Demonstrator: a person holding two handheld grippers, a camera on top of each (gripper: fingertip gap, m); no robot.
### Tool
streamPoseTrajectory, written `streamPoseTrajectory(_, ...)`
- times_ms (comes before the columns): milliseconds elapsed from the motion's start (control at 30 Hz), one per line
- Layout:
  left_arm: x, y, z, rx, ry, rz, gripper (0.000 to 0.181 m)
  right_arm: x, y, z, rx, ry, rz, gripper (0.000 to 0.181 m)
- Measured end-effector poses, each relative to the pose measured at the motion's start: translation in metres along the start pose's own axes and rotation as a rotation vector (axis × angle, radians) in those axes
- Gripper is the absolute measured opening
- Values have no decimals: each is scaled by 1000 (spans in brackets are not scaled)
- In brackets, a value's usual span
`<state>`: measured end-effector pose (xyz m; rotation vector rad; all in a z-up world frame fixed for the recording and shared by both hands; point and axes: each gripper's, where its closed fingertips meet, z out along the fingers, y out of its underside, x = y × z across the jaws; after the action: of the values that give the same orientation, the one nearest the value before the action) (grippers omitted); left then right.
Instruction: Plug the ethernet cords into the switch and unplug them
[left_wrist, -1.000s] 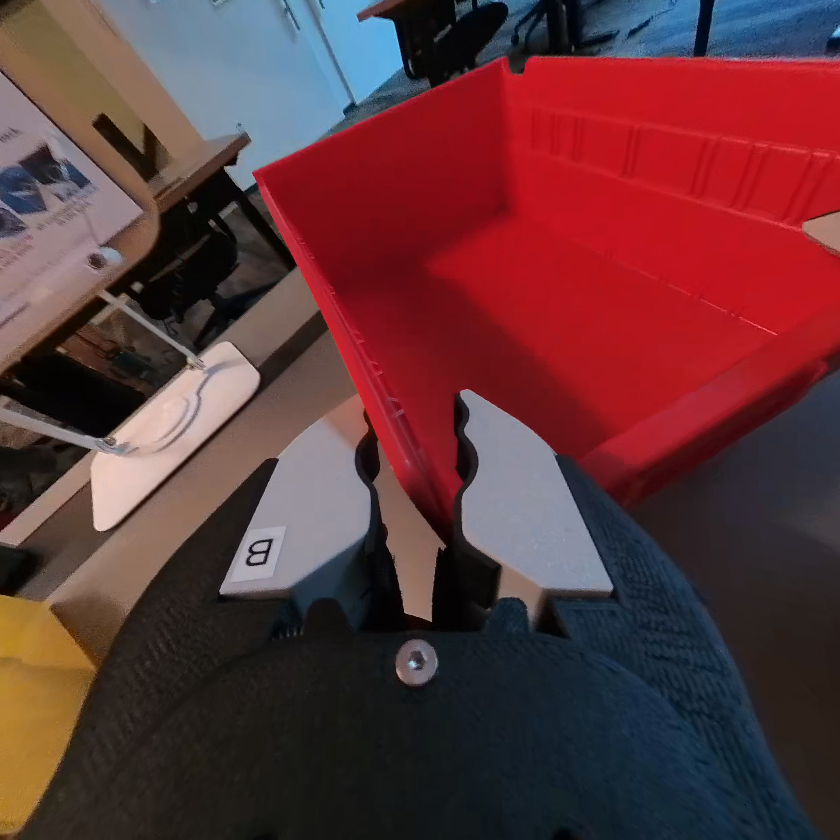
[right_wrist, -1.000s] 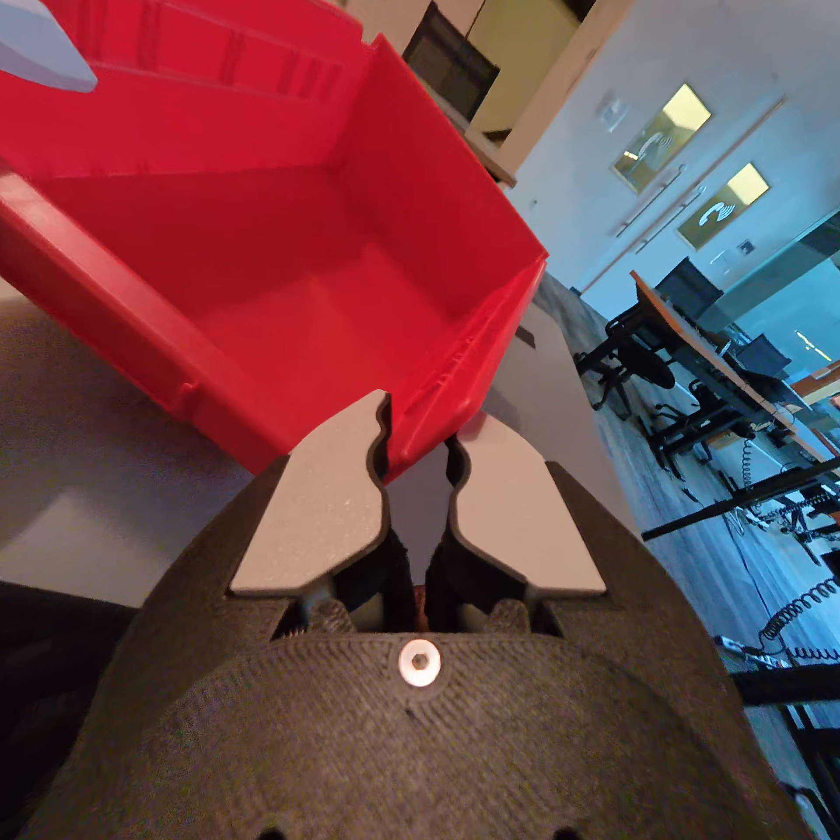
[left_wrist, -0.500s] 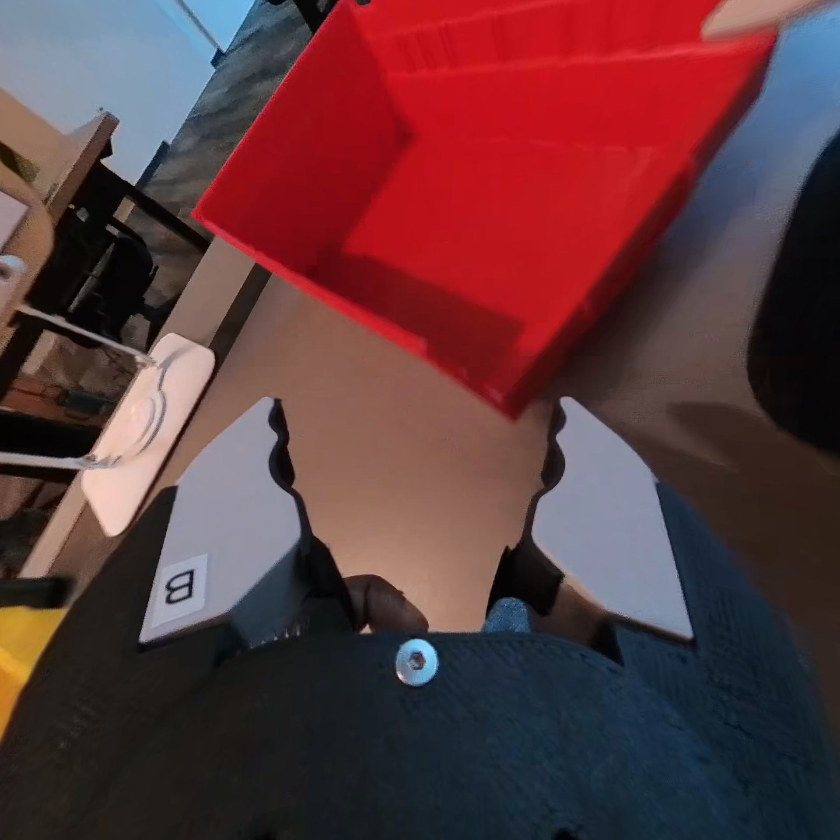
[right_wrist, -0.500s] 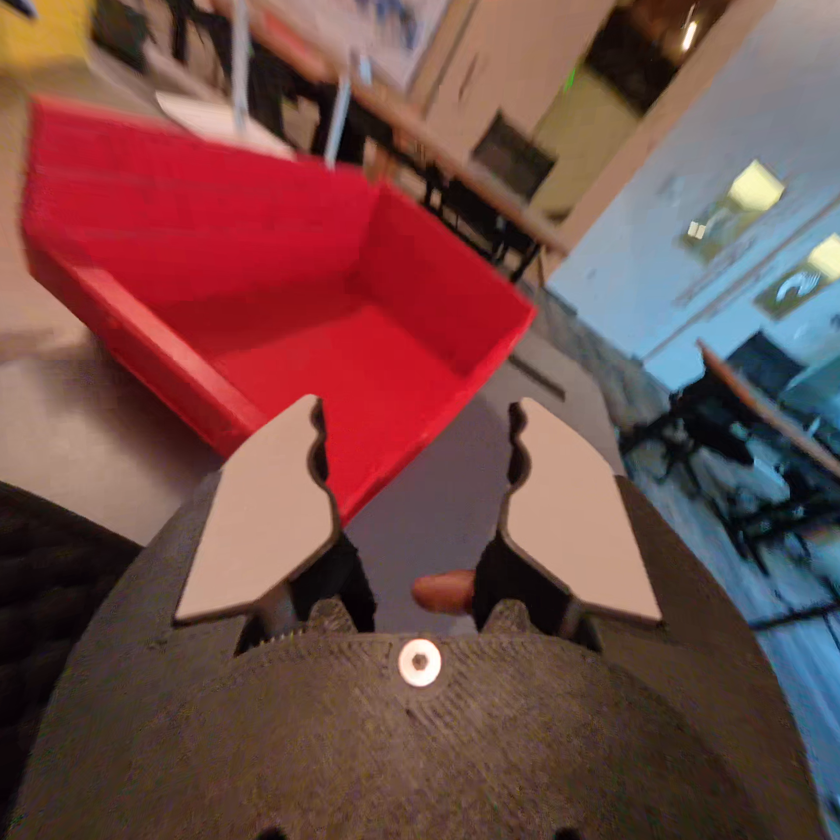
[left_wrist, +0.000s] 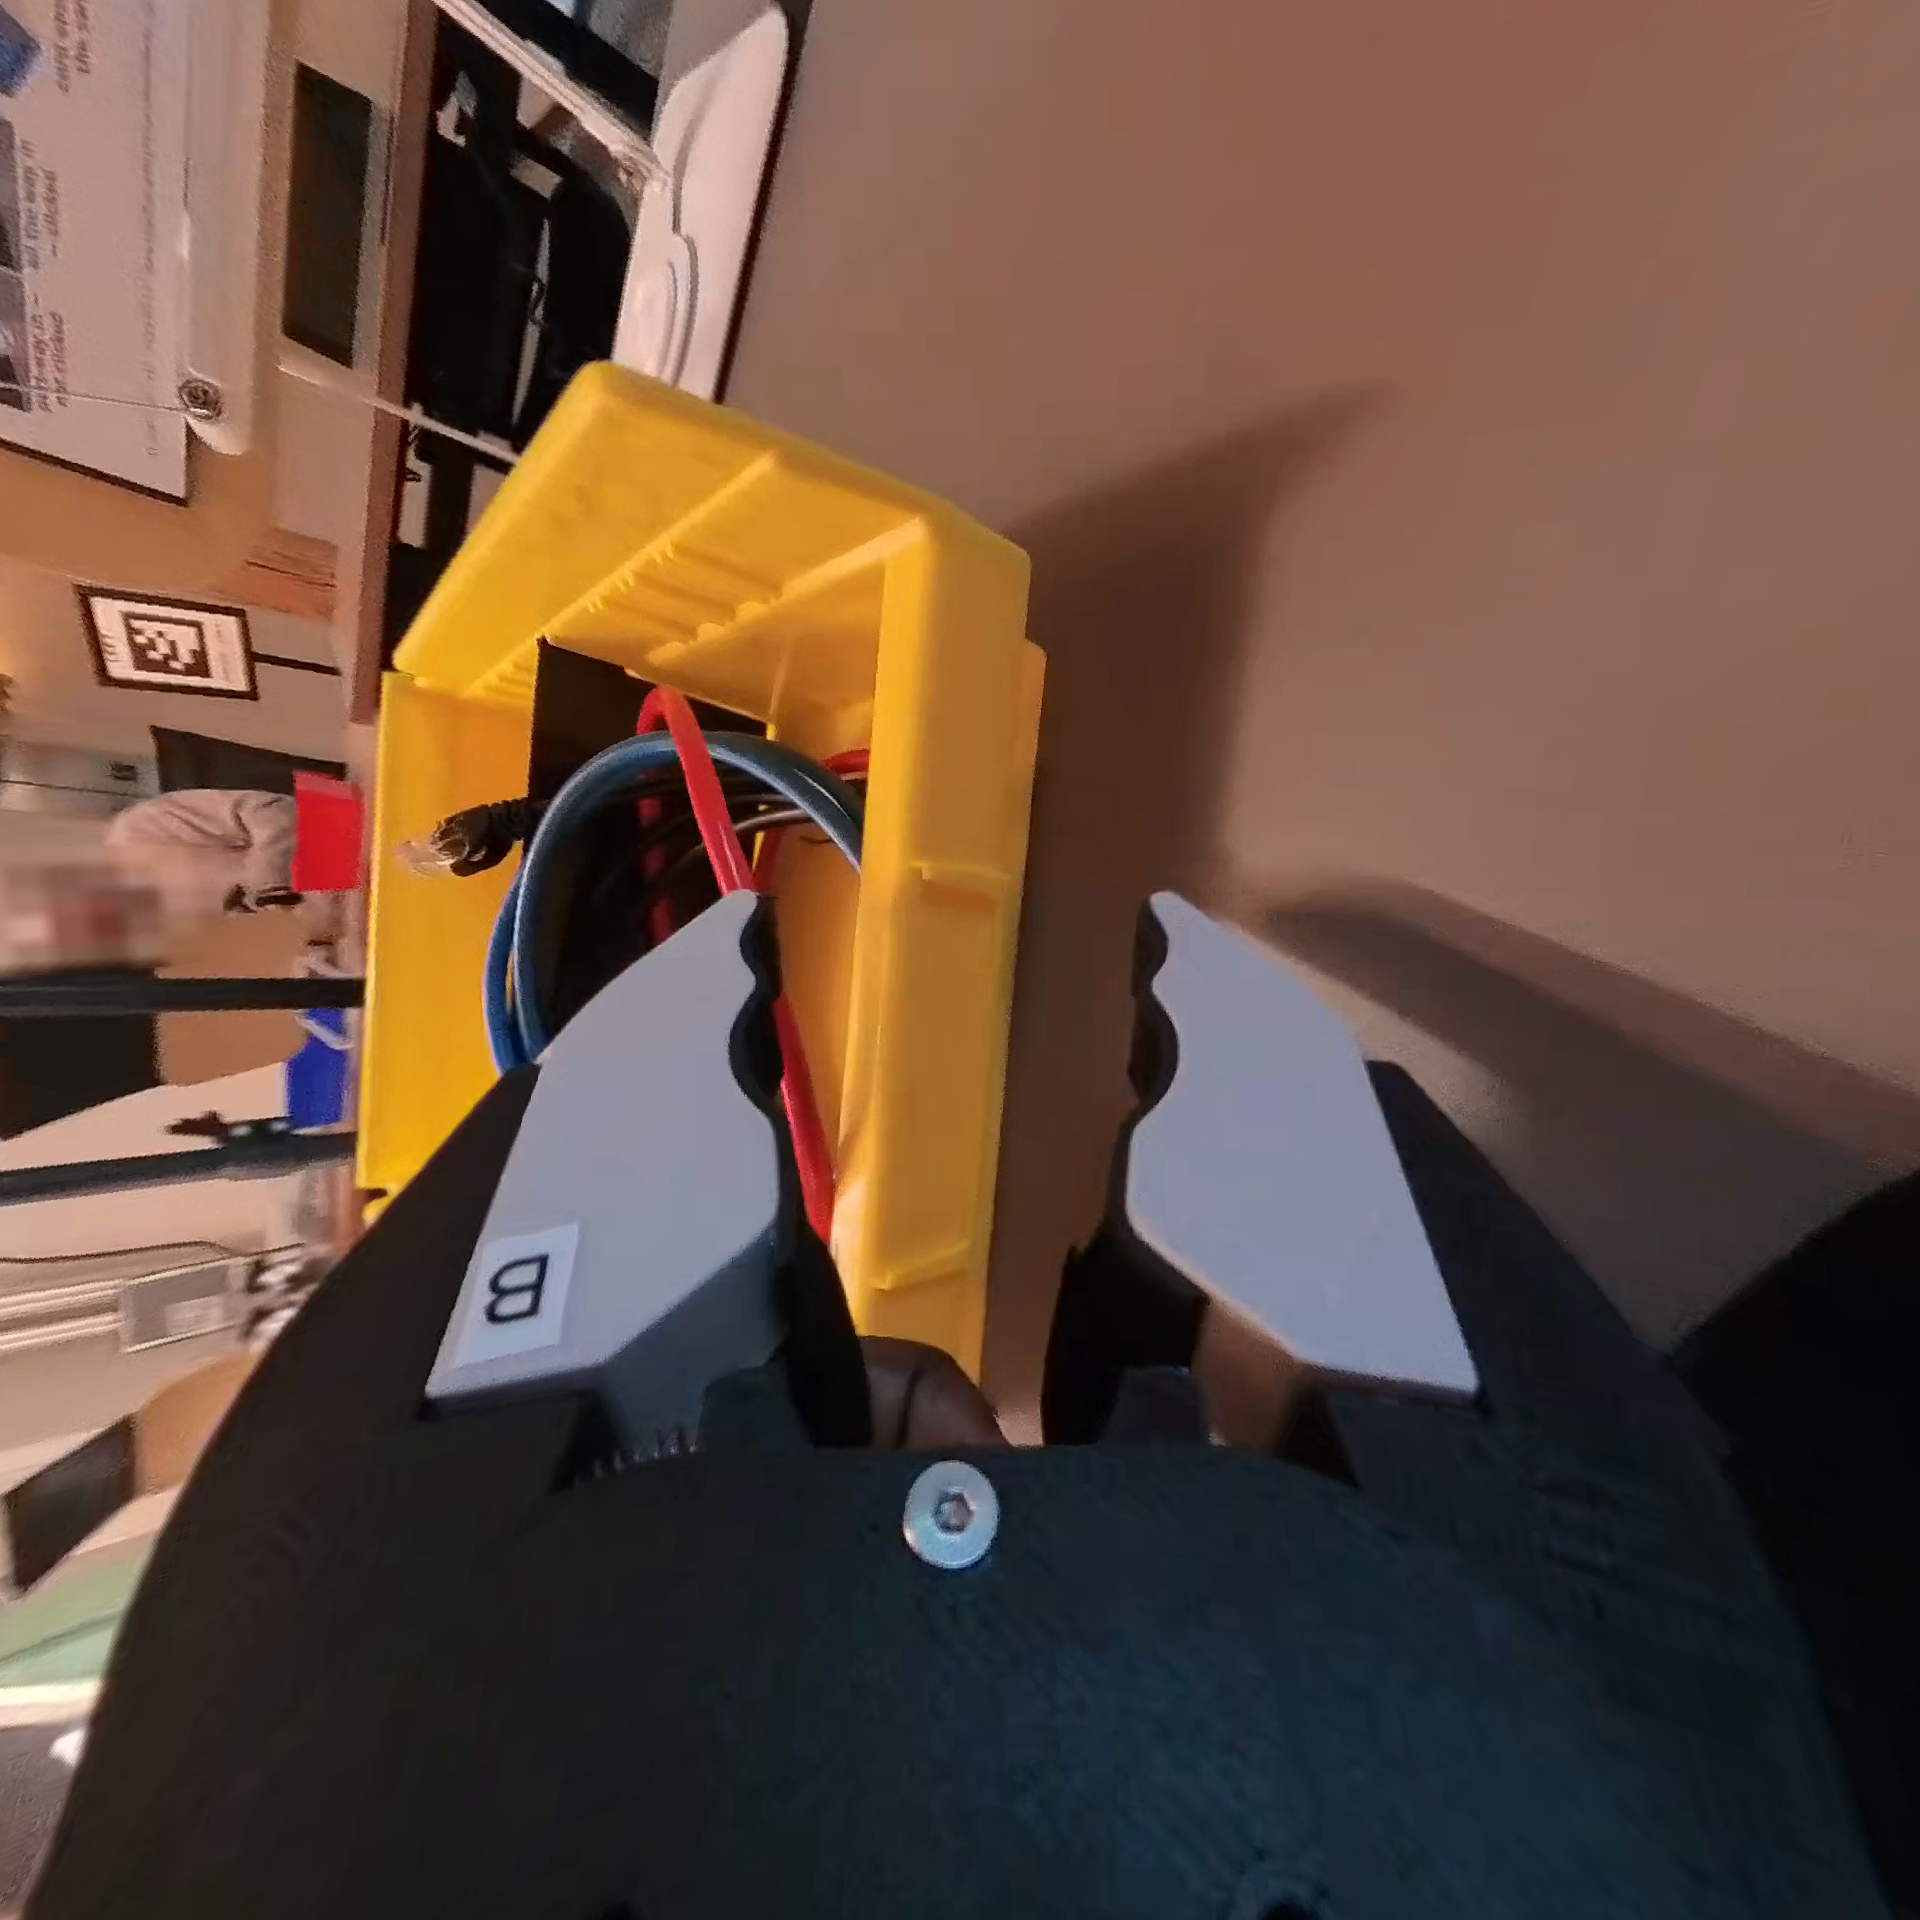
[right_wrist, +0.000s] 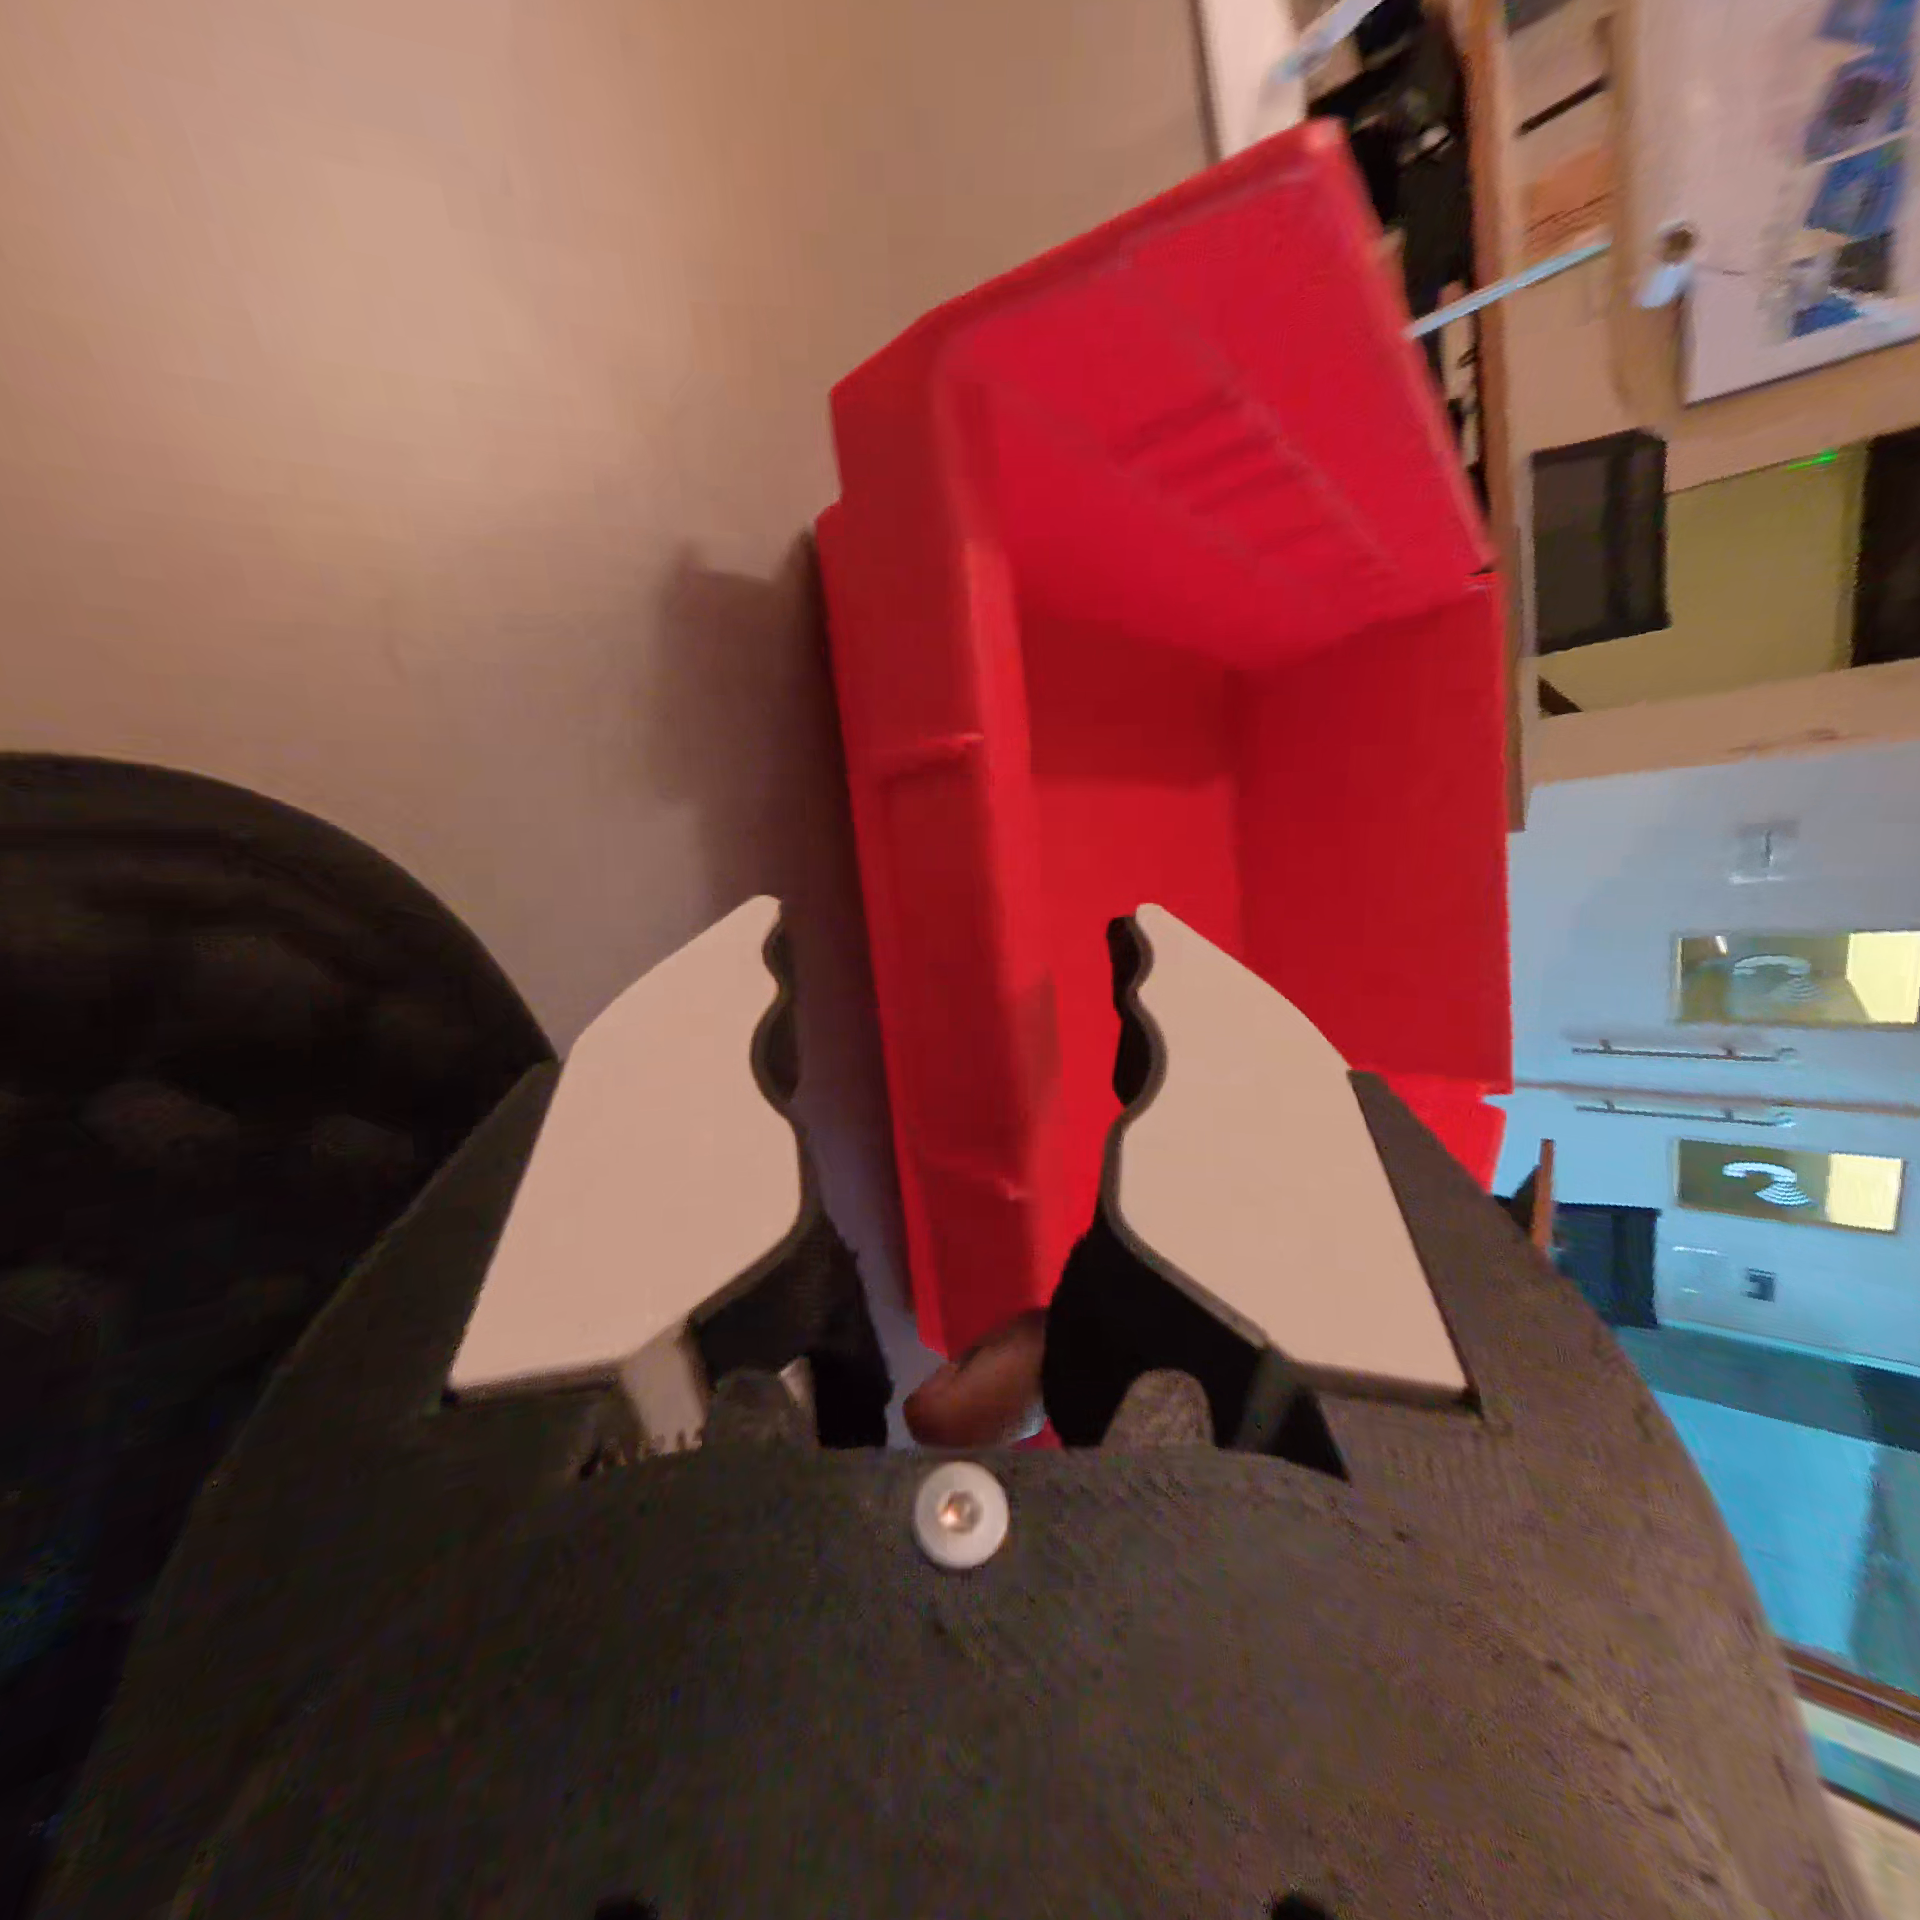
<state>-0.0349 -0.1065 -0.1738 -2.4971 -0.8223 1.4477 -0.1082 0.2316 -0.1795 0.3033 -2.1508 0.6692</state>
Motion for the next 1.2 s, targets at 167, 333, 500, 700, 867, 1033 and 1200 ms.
streamPoseTrajectory(167, -12, 26, 11, -169, -84, 169, 59, 3, 14, 16, -145, 8, -130, 34)
streamPoseTrajectory(333, -33, 60, 21, -247, -155, 202, 31, 4, 24, 11, -219, -2, -139, 33)
streamPoseTrajectory(500, -40, 92, 8, -326, -138, 196, 32, 5, 42, 2, -245, -6, -109, 34)
streamPoseTrajectory(700, -41, 138, -25, -385, -180, 171, 32, 7, 66, -12, -282, 9, -85, 34)
streamPoseTrajectory(867, -37, 177, -60, -440, -205, 172, 33, 10, 95, -28, -330, 31, -50, 35)
streamPoseTrajectory(1033, -31, 208, -92, -520, -191, 197, 33, 12, 130, -49, -374, 52, -21, 35)
streamPoseTrajectory(1200, -18, 232, -127, -606, -149, 182, 33, 7, 161, -78, -428, 52, -4, 35)
